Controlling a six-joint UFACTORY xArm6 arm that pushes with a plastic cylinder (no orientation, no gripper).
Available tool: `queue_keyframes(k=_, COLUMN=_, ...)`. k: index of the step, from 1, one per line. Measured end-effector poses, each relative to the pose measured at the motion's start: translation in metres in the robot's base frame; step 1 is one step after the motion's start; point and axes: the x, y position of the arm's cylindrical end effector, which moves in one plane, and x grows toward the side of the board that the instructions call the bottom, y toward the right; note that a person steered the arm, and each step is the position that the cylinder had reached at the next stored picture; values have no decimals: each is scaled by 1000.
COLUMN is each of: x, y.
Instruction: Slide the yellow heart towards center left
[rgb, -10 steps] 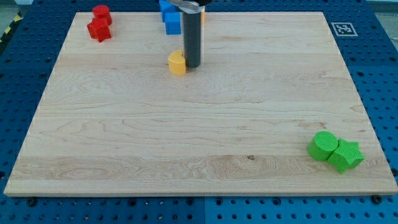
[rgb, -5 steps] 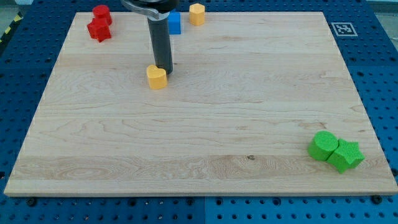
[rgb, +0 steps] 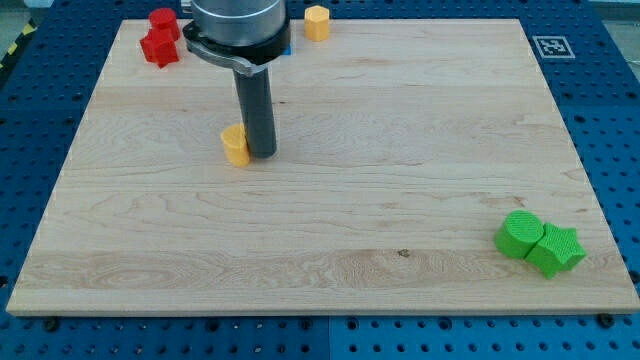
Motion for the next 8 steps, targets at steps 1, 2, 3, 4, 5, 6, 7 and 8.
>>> queue_keyframes(k=1, x=0, y=-17)
queue_keyframes(k=2, x=0, y=-30)
queue_keyframes(k=3, x=0, y=-47)
queue_keyframes(k=4, x=3, y=-63)
queue_keyframes(k=5, x=3, y=-80)
queue_keyframes(k=6, x=3, y=-110)
queue_keyframes(k=7, x=3, y=-126)
queue_keyframes(k=8, x=14, y=-101)
